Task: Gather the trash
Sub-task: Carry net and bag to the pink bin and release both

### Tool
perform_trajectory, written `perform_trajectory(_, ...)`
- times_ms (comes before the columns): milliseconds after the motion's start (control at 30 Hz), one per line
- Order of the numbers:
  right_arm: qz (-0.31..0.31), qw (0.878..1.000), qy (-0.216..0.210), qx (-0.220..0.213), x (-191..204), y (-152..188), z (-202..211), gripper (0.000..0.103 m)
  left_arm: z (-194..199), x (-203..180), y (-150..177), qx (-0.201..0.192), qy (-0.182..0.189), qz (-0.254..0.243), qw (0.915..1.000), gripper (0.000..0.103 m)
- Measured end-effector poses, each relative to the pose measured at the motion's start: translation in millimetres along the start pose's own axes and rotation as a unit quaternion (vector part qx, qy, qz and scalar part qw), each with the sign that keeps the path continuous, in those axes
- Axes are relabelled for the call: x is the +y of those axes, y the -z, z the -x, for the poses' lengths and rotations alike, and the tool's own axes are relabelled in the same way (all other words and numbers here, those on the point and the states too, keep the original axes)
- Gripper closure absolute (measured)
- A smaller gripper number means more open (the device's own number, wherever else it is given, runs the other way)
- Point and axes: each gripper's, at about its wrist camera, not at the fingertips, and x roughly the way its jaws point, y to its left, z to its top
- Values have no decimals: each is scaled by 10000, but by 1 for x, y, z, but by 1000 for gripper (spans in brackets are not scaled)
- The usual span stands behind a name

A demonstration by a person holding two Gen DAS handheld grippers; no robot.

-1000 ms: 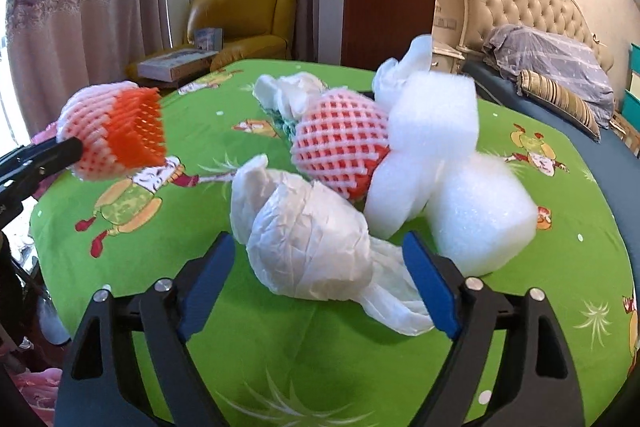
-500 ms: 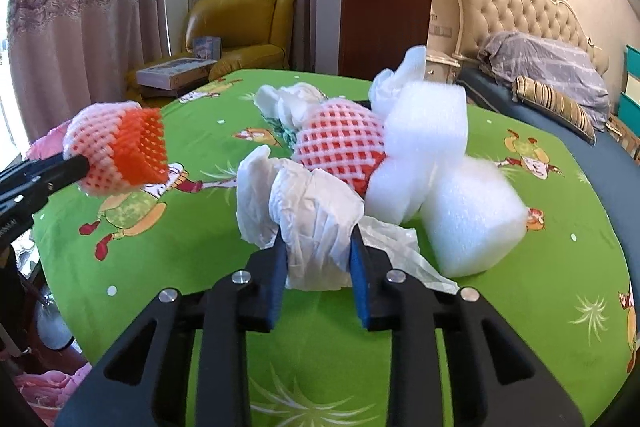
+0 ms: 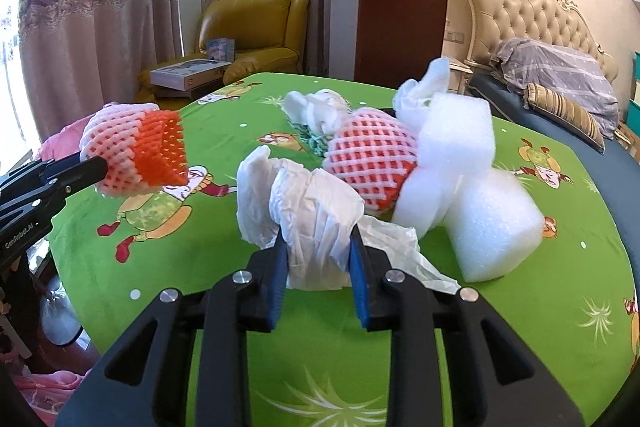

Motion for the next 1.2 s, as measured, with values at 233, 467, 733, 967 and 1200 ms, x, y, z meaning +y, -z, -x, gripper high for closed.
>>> perform_trajectory(233, 121, 9999, -100, -13, 15, -4, 0, 76, 8, 16, 1, -65, -140, 122, 9998, 84)
perform_trajectory(467, 308, 9991, -283, -22, 36, -11, -5, 76, 21, 36, 3, -176, -349, 234, 9990, 84)
perform_trajectory(733, 728, 9953, -628, -84, 77, -25, -12, 76, 38, 65, 3, -345, -643, 439, 9964, 84)
perform_trajectory(967, 1059, 9888, -1048, -106, 121, -43, -23, 76, 63, 100, 0, -607, -1018, 633, 9909, 84)
perform_trajectory(1200, 1424, 9781, -1504, -213, 176, -67, -38, 76, 82, 147, 0, -696, -1552, 881, 9815, 84)
